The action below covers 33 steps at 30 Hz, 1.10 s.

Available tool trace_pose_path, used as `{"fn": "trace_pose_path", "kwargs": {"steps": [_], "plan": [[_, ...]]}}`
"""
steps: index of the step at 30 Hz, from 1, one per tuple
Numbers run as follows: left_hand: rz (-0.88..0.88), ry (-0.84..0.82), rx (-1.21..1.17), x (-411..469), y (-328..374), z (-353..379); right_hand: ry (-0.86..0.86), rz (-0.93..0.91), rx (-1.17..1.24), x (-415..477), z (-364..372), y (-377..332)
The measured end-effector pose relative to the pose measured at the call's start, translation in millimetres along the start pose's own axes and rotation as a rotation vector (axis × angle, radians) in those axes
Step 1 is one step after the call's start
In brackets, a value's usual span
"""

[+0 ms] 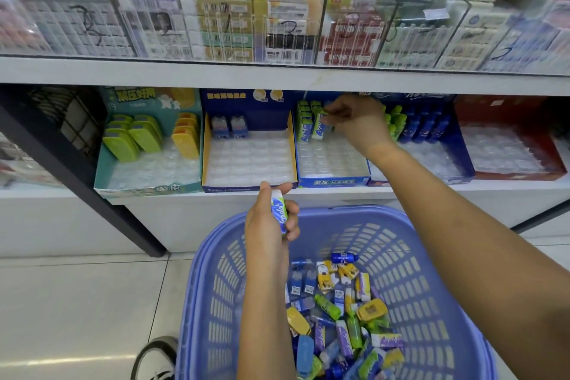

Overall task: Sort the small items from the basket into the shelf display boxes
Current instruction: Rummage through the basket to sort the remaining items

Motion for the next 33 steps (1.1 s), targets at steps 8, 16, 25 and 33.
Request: {"fn": "trace_pose_path", "kwargs": {"steps": [8,16,25,33], "plan": [[-0.065,-0.063,-0.122,1.3,-5.2,4.3,-0.076,-0.023,-0.007,8.3,1.3,-2.1],[-0.066,-0.080,-0.141,-2.4,-5.1,4.7,-0.135,-0.049,-0.129,11.6,5.0,1.6],[-0.045,-0.074,-0.176,-3.4,-1.8,8.9,-0.061,-0.137,-0.319,-8.3,11.0,-4.8],[0.198,-0.016,0.216,-10.4,9.9,7.7,-0.340,0.253,0.249,-106.4,23.4,-11.0]]}}
Point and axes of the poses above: each hand's wrist, its own x-axis towards the middle knuckle, its own z-axis out of the palm, y = z × x, the point moved 8 cm from there along x, towards the middle knuckle, and after that the axes turned 3 degrees about -x, right-handed, at the moved point
